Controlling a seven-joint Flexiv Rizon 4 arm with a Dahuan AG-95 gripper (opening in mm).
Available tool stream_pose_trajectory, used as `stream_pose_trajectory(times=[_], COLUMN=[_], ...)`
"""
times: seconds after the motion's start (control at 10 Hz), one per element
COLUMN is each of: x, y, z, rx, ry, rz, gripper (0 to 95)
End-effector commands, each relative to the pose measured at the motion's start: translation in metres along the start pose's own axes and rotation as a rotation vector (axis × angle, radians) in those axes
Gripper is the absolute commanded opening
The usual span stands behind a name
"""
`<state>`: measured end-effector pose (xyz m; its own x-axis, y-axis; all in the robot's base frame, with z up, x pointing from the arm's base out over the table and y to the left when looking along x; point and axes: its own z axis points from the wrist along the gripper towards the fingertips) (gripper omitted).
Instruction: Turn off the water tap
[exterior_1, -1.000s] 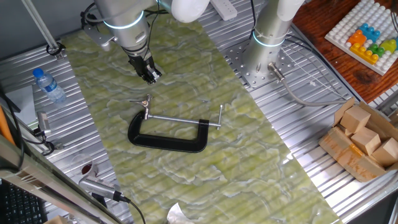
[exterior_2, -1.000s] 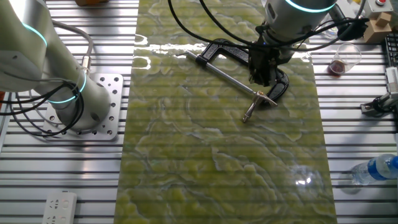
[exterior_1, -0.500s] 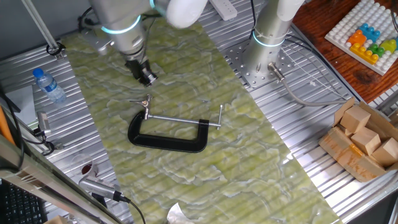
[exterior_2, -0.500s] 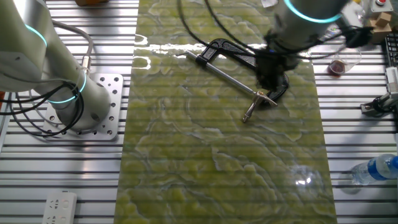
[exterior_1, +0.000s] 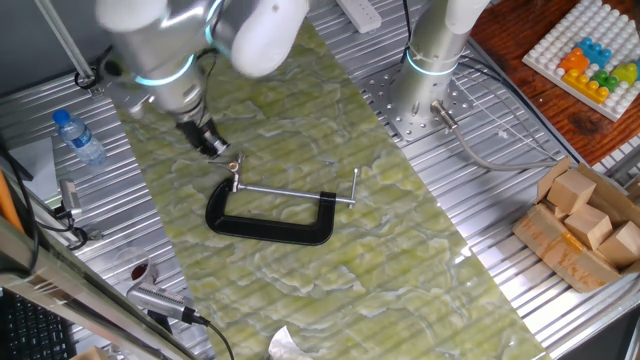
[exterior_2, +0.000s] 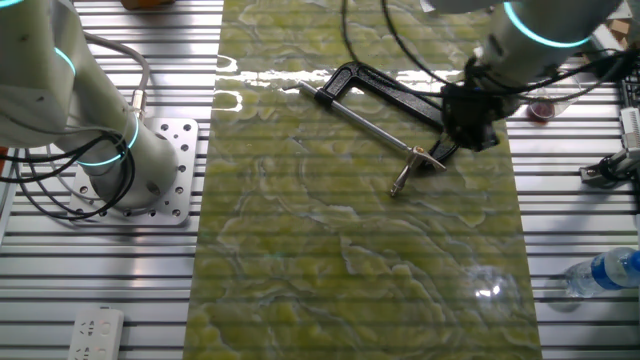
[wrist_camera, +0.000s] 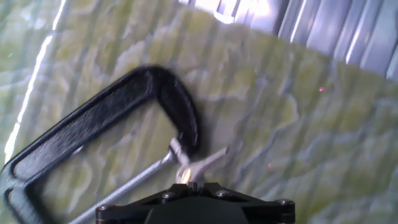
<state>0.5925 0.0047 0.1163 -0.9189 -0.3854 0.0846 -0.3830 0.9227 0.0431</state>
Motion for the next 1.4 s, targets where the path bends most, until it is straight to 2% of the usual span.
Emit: stream_pose_trajectory(times=[0.1,0.3,0.6,0.9,1.4], x=[-0.012,-0.016,-0.014,-0.012,0.000], y=[-0.002,-0.006,-0.013,-0.016,-0.023], z=[0.008,0.021,0.037,0.045,0.052], rx=[0.006,0.005,0.002,0.003,-0.001], ry=[0.002,0.001,0.002,0.002,0.001], rz=[-0.013,-0.027,-0.046,-0.063,-0.089], gripper=[0.0,0.0,0.0,0.0,0.0])
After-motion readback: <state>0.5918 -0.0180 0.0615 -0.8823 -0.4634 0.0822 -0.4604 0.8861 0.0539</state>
